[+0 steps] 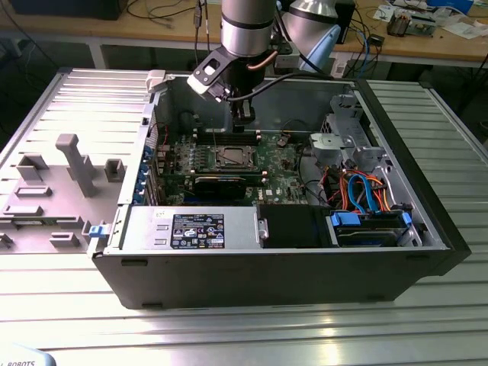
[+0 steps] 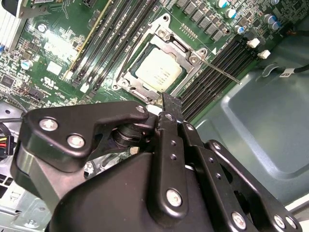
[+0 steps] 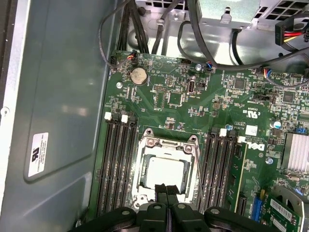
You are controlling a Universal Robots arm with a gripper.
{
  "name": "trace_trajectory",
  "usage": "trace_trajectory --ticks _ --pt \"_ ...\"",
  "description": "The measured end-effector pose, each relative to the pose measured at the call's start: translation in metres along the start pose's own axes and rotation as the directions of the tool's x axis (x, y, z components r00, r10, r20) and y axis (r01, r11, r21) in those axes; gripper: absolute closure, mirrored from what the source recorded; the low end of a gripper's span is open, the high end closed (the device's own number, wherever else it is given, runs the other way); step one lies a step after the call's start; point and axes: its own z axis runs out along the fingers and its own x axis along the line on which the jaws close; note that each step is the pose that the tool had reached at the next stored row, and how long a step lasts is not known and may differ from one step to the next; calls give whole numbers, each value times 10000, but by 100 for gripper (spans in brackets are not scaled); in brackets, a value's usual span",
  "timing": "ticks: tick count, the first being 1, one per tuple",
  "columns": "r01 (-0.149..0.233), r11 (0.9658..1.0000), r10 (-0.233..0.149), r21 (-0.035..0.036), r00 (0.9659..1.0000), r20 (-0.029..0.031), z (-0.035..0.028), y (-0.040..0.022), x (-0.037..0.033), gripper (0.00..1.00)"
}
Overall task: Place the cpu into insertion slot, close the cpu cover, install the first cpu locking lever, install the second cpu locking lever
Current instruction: 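Install the first cpu locking lever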
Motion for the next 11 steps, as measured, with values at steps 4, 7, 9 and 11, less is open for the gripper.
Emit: trace_trajectory --ticks 4,7,9,11 --pt "9 10000 -9 1 10000 -1 0 0 0 89" --pt "15 10000 -15 1 10000 0 0 0 0 89" --pt "57 10000 -57 4 10000 0 0 0 0 89" --pt "167 9999 -167 13 9999 -1 0 0 0 89"
